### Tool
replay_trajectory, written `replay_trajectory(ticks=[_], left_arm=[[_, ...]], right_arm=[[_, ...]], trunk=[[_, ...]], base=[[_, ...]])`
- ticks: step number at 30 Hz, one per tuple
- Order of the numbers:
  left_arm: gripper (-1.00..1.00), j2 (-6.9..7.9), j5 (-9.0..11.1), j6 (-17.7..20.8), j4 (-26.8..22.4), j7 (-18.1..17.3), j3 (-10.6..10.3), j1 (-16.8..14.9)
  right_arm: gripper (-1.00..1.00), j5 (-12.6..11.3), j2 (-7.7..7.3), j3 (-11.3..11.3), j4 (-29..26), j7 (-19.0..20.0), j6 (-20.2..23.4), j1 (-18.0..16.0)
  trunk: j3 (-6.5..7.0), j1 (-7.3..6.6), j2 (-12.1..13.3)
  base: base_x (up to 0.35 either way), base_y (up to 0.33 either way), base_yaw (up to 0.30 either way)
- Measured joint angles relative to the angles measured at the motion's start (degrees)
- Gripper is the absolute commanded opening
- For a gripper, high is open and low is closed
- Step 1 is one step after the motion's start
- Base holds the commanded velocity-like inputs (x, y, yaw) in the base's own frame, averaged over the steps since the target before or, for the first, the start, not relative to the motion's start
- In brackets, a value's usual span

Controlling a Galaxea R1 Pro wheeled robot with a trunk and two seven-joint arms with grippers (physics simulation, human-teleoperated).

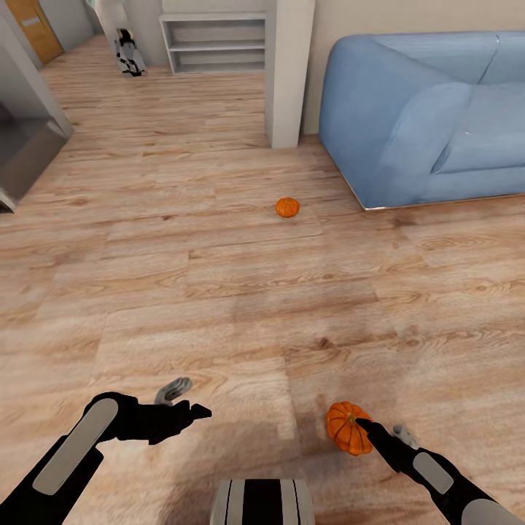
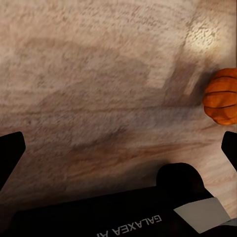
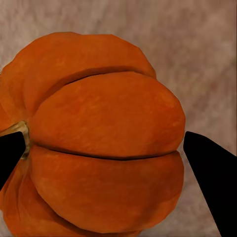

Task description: Place each of the two pumpkins and all three candles from the living room inside a cabinet in the living room (use any cabinet), then make sure every cabinet is closed, and position the cauldron so it is next to a table in the living room.

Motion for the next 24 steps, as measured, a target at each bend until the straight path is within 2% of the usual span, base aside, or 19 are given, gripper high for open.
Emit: replay_trajectory(ticks=[18,20,24], left_arm=[[1.0,-0.02,0.0,0.0,0.03,0.0,0.0,0.0],[1.0,-0.03,0.01,0.0,0.05,-0.01,-0.02,-0.02],[1.0,-0.02,-0.01,0.0,0.02,-0.01,-0.02,-0.02]], right_arm=[[-1.0,0.0,-0.01,0.02,0.0,0.05,-0.03,0.01],[-1.0,-0.17,0.03,0.25,0.01,-1.18,0.0,0.01],[-1.0,-0.17,0.04,0.24,0.01,-1.18,0.01,0.01]], trunk=[[0.0,0.0,0.0],[0.44,-0.04,0.03],[0.45,-0.04,0.03]], base=[[0.0,0.0,0.0],[0.0,0.0,0.0],[0.0,0.0,0.0]])
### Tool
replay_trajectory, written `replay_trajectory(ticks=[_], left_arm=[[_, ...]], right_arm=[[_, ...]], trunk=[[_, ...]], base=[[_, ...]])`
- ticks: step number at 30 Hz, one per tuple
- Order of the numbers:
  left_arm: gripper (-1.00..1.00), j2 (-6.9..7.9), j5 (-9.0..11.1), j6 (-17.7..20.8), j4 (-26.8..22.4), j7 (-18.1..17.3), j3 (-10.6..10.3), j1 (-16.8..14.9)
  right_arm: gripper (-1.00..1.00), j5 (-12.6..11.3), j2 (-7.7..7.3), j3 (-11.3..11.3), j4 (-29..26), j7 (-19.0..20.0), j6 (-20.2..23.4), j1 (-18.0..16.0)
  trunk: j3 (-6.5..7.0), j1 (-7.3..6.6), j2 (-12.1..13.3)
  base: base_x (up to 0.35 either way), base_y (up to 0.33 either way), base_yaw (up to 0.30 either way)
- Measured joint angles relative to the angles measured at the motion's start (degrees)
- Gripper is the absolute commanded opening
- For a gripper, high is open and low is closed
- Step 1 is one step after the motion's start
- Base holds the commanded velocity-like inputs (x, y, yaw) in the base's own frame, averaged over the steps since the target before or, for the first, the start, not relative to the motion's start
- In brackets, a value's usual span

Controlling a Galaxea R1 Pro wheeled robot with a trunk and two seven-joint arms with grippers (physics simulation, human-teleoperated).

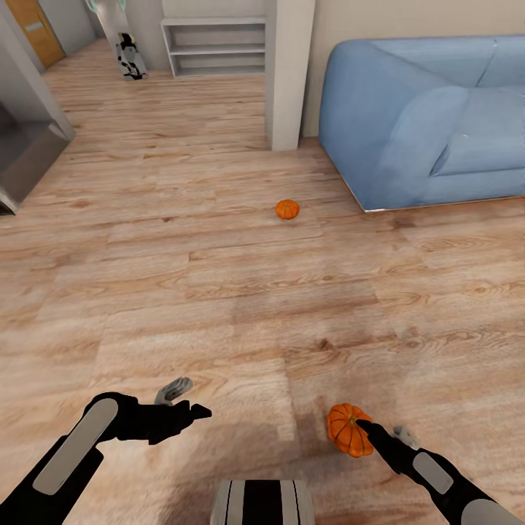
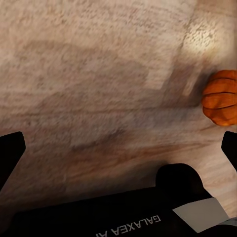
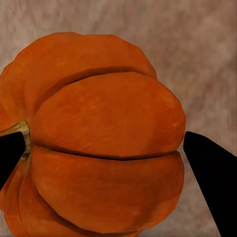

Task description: Place each of the two pumpkins and all three candles from the living room inside a cabinet in the living room (use any cabinet), then make sure every cabinet is closed, and position the cauldron so it is next to a table in the living room.

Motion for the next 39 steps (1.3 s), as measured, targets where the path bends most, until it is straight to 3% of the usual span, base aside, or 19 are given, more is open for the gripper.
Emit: replay_trajectory(ticks=[6,9,26,34,39], left_arm=[[1.0,0.01,0.01,0.0,0.02,0.01,0.01,0.01],[1.0,0.01,0.01,0.0,0.02,0.01,0.01,0.01],[1.0,-0.08,-0.12,-0.07,0.42,0.42,-0.2,0.01],[1.0,0.04,-0.78,-0.18,-0.73,0.86,-0.16,-0.35],[1.0,0.61,-0.64,-0.18,-0.79,4.65,0.42,-2.57]], right_arm=[[-1.0,0.8,-0.03,-0.09,0.14,-1.08,-0.09,0.03],[-1.0,0.84,-0.03,-0.07,0.12,-1.09,-0.09,0.04],[-1.0,0.7,-0.02,-0.13,-1.55,-1.04,-0.02,0.03],[-1.0,0.63,-0.01,-0.12,-6.99,-0.11,0.58,0.02],[-1.0,0.74,-0.05,-0.08,-8.06,-0.01,0.94,0.04]], trunk=[[1.32,-0.15,0.08],[1.32,-0.15,0.08],[5.09,-0.59,0.31],[6.86,-0.79,0.42],[7.97,-0.92,0.49]], base=[[0.0,0.0,0.0],[0.0,0.0,0.0],[0.0,0.0,0.0],[0.0,0.0,0.0],[0.0,0.0,0.0]])
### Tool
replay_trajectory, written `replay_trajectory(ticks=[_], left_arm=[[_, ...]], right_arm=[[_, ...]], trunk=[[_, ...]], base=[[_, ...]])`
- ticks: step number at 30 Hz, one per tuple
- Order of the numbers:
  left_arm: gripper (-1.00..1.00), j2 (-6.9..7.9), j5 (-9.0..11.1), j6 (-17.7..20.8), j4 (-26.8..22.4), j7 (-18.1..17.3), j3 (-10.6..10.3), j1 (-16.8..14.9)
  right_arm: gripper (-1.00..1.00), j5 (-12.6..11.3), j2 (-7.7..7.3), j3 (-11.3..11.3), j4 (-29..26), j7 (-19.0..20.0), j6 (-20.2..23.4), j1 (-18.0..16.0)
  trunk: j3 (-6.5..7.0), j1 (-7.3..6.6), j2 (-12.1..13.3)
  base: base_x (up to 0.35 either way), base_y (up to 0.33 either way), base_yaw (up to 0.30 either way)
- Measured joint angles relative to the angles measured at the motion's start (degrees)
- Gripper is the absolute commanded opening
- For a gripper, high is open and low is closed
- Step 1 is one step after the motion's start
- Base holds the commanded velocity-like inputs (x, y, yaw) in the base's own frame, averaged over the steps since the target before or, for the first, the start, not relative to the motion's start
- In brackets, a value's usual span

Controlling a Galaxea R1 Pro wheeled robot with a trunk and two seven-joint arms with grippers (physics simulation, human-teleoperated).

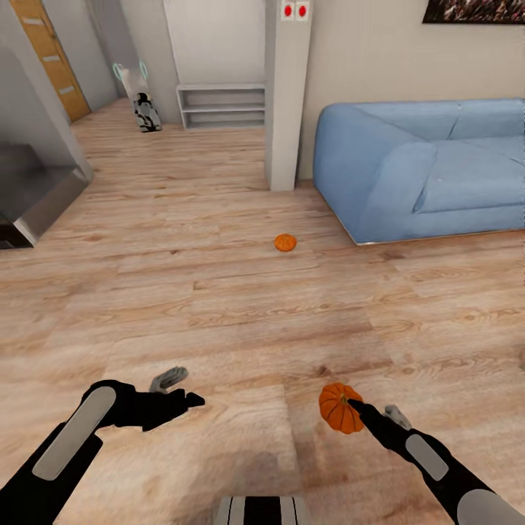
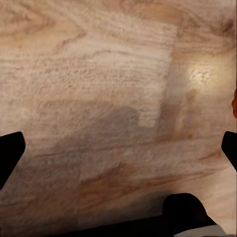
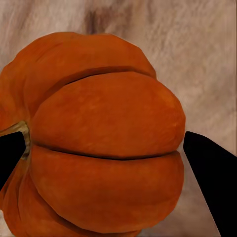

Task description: Place each of the two pumpkins and all three candles from the living room inside a cabinet in the living room (use any cabinet), then make sure every cabinet is closed, and position the cauldron so it is next to a table in the living room.

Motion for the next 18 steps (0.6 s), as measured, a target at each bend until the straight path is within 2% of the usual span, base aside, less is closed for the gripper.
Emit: replay_trajectory(ticks=[2,4,5,6,8,9,12,15,18], left_arm=[[1.0,0.79,0.16,0.05,-0.09,1.23,0.19,-1.68],[1.0,2.64,0.37,0.09,-0.23,1.76,0.34,-3.32],[1.0,4.23,0.33,0.13,-0.23,1.94,0.37,-4.3],[1.0,4.86,0.46,0.09,-0.22,1.98,0.43,-4.54],[1.0,8.22,0.27,0.16,-0.1,2.09,0.54,-5.13],[1.0,10.37,0.01,0.22,0.01,2.11,0.64,-5.17],[1.0,14.26,-0.11,0.14,0.26,2.12,0.52,-4.81],[1.0,15.68,-0.67,0.1,0.35,2.26,0.48,-4.53],[1.0,16.05,-3.34,0.09,0.35,2.19,0.5,-4.35]], right_arm=[[-1.0,0.02,0.02,0.0,-0.08,0.0,0.16,0.0],[-1.0,0.02,0.03,0.0,-0.12,0.01,0.24,0.0],[-1.0,0.02,0.02,-0.03,-0.16,0.09,0.29,0.0],[-1.0,-0.01,0.02,-0.05,-0.23,0.15,0.31,0.0],[-1.0,-0.08,-0.02,-0.05,-0.92,0.48,0.4,-0.01],[-1.0,-0.04,-0.03,0.0,-1.27,0.56,0.46,0.0],[-1.0,-0.04,-0.04,-0.03,-1.71,0.62,1.01,0.0],[-1.0,-0.17,0.04,-0.22,-2.87,0.66,2.37,0.0],[-1.0,-0.13,0.1,-0.34,-3.65,0.64,2.86,0.0]], trunk=[[0.44,-0.05,0.03],[0.89,-0.1,0.05],[1.11,-0.13,0.07],[1.33,-0.16,0.08],[1.78,-0.21,0.11],[2.0,-0.23,0.12],[2.66,-0.31,0.16],[3.33,-0.39,0.2],[3.99,-0.46,0.24]], base=[[0.0,0.0,0.0],[0.0,0.0,0.0],[0.0,0.0,0.0],[0.0,0.0,0.0],[0.0,0.0,0.0],[0.0,0.0,0.0],[0.0,0.0,0.0],[0.0,0.0,0.0],[0.0,0.0,0.0]])
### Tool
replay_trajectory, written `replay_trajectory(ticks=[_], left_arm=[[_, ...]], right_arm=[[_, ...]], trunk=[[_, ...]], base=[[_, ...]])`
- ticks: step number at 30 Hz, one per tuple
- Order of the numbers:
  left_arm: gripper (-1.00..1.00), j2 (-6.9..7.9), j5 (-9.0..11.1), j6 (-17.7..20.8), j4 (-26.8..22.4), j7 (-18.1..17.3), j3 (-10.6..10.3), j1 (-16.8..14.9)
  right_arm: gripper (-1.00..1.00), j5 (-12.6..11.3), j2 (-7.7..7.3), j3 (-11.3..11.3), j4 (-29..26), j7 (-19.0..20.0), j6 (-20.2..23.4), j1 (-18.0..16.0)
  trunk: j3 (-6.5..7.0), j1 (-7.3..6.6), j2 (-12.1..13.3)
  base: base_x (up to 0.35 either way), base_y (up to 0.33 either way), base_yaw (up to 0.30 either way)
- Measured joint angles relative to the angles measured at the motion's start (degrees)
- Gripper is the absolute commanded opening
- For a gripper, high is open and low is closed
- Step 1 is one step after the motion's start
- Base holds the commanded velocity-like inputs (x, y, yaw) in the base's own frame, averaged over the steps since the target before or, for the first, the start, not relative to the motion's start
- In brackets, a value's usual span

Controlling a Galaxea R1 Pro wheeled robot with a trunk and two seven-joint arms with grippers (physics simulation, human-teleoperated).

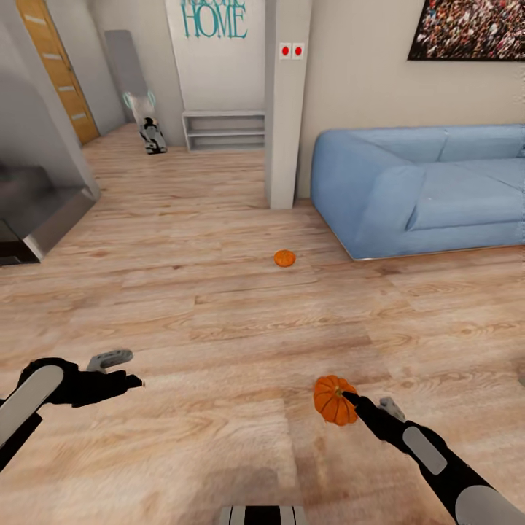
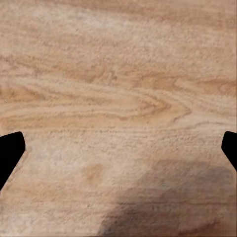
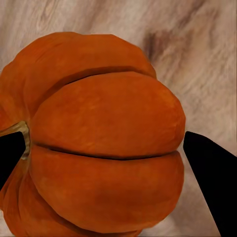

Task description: Place each of the two pumpkins and all three candles from the living room inside a cabinet in the living room (use any cabinet), then make sure every cabinet is closed, and position the cauldron so it is next to a table in the living room.

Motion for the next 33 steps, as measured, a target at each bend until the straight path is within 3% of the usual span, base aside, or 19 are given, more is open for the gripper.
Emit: replay_trajectory(ticks=[2,7,16,19,33], left_arm=[[1.0,-0.01,-2.48,-0.01,0.01,-0.05,-0.08,0.07],[1.0,-0.84,-3.25,-0.24,0.0,-0.13,-0.31,0.1],[1.0,-6.27,-3.54,-0.42,0.02,0.59,-0.51,0.1],[1.0,-7.54,-3.6,-0.46,0.03,0.61,-0.41,0.09],[1.0,-7.95,-3.67,-0.44,2.82,0.4,0.17,0.07]], right_arm=[[-1.0,0.02,0.05,-0.08,-0.2,0.0,0.13,0.0],[-1.0,0.03,0.06,-0.06,-0.27,-0.02,0.16,0.0],[-1.0,0.05,0.03,0.21,-0.27,-0.01,0.0,0.0],[-1.0,0.05,-0.06,0.08,-0.33,0.04,-0.01,0.0],[-1.0,-0.05,0.03,0.06,-1.46,-0.24,4.56,0.01]], trunk=[[0.44,-0.05,0.03],[1.55,-0.18,0.09],[3.55,-0.41,0.22],[4.09,-1.06,1.41],[6.6,-4.14,7.02]], base=[[0.0,0.0,0.0],[0.0,0.0,0.0],[0.0,0.0,0.0],[0.0,0.0,0.0],[0.0,0.0,0.0]])
